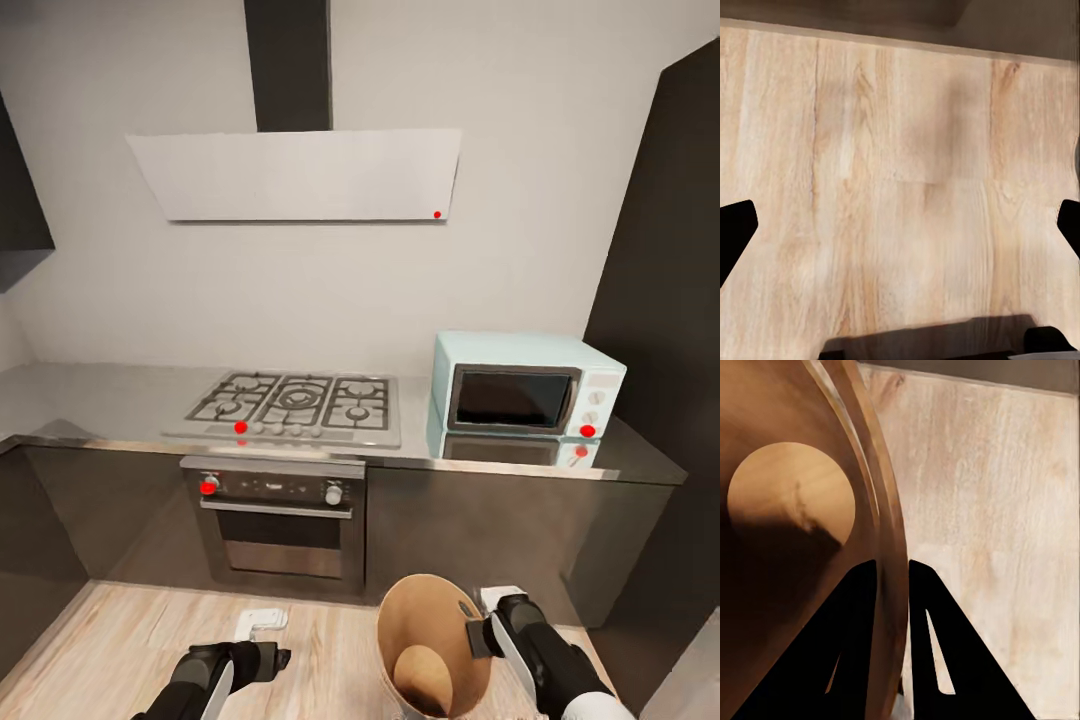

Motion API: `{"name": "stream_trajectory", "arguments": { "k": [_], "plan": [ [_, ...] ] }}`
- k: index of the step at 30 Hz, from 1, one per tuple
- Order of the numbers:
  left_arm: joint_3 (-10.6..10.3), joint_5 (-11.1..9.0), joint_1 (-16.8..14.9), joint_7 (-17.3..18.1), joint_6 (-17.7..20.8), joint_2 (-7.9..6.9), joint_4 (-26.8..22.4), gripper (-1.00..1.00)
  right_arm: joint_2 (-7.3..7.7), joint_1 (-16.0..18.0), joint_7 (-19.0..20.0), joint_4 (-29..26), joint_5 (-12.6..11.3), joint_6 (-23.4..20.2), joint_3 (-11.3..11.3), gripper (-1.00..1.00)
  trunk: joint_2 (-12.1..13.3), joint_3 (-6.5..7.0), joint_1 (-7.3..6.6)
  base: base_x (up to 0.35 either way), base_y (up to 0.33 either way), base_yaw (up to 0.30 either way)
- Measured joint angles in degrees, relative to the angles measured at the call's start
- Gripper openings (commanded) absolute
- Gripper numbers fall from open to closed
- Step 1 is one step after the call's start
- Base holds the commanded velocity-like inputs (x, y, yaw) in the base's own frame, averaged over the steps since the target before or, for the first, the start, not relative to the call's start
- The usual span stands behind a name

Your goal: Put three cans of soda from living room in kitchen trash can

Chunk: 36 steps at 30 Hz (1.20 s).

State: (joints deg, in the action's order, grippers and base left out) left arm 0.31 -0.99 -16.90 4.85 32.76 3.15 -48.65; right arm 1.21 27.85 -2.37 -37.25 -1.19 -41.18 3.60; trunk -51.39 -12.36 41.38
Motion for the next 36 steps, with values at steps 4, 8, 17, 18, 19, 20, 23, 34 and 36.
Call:
{"name": "stream_trajectory", "arguments": {
  "k": [4, 8, 17, 18, 19, 20, 23, 34, 36],
  "plan": [
    [-0.03, 0.02, 0.00, 0.05, 0.07, 0.00, 0.00, 1.00, 0.14, 0.00, -0.01, 0.20, 0.01, 0.05, -3.63, -1.00, 0.00, 0.00, 0.00, 0.000, 0.000, -0.284],
    [-0.09, 0.04, 0.00, 0.02, 0.10, 0.00, -0.01, 1.00, 0.18, -0.81, 0.00, 0.40, -0.25, 0.45, -4.84, -1.00, 0.00, -0.01, 0.00, 0.000, 0.000, -0.284],
    [-0.10, -0.05, 0.00, -0.05, 0.04, 0.01, -0.04, 1.00, 0.22, -1.86, -0.07, 0.97, -0.42, 3.10, -5.46, -1.00, 0.00, 0.00, 0.00, 0.000, 0.000, -0.284],
    [-0.08, -0.05, -0.01, -0.07, 0.05, -0.02, -0.04, 1.00, 0.26, -1.89, -0.07, 1.06, -0.45, 3.38, -5.51, -1.00, 0.00, 0.00, 0.00, 0.000, 0.000, -0.284],
    [-0.08, -0.05, 0.00, -0.06, 0.06, -0.03, -0.04, 1.00, 0.29, -1.90, -0.08, 1.10, -0.38, 3.48, -5.53, -1.00, 0.00, 0.00, 0.00, 0.000, 0.000, -0.284],
    [-0.05, -0.05, 0.00, -0.08, 0.08, -0.05, -0.04, 1.00, 0.35, -1.92, -0.07, 1.16, -0.43, 3.62, -5.55, -1.00, 0.00, 0.00, 0.00, 0.000, 0.000, -0.284],
    [-0.05, 0.00, -0.02, -0.05, 0.09, -0.07, -0.04, 1.00, 0.42, -1.95, -0.08, 1.21, -0.34, 3.76, -5.57, -1.00, 0.00, 0.00, 0.00, 0.000, 0.000, -0.284],
    [-0.05, 0.15, -0.06, 0.20, 0.26, -0.08, 0.03, 1.00, 0.86, -3.47, 0.01, 1.24, -0.56, 4.12, -6.74, -1.00, 0.00, 0.00, 0.00, 0.000, 0.000, -0.284],
    [-0.06, 0.18, -0.06, 0.23, 0.32, -0.08, 0.01, 1.00, 1.39, -3.73, 1.78, 1.27, 0.18, 4.49, -8.89, -1.00, 0.00, 0.00, 0.00, 0.000, 0.000, -0.284]
  ]
}}
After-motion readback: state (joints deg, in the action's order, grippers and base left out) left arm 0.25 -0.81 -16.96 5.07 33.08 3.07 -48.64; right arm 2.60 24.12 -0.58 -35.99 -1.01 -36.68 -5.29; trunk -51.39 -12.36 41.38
